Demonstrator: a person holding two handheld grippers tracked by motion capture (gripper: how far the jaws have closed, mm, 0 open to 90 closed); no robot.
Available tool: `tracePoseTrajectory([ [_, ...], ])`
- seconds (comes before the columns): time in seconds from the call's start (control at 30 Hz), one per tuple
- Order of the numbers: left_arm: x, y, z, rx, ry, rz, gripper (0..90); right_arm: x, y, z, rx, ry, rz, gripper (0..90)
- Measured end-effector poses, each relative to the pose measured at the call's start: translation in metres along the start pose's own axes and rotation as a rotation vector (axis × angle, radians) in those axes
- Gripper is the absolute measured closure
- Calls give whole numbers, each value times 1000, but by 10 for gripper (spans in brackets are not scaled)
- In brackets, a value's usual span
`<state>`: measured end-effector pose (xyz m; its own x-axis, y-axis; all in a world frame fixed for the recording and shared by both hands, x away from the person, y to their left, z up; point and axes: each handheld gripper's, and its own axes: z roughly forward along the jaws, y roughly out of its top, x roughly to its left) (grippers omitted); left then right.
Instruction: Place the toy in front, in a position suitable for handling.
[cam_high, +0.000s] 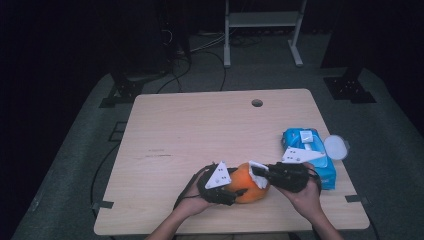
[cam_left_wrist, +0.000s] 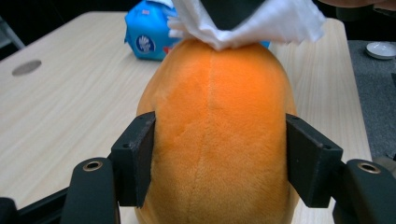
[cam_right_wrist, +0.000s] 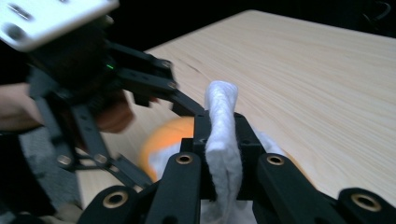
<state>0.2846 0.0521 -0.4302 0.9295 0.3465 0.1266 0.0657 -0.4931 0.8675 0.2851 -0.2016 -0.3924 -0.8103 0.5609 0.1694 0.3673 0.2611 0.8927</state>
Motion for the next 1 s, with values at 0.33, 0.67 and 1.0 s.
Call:
tracePoseTrajectory([
  [0.33, 2, -7, 3, 13, -49, -38, 253, -24, -13, -13, 20, -80, 67, 826],
  [0.67, 6, -12, 2, 2, -58, -66, 237, -30, -15, -13, 37, -108, 60, 825],
  [1.0, 0, -10, 3, 19, -55, -31, 213, -7, -7, -2, 32, -42, 7, 827],
])
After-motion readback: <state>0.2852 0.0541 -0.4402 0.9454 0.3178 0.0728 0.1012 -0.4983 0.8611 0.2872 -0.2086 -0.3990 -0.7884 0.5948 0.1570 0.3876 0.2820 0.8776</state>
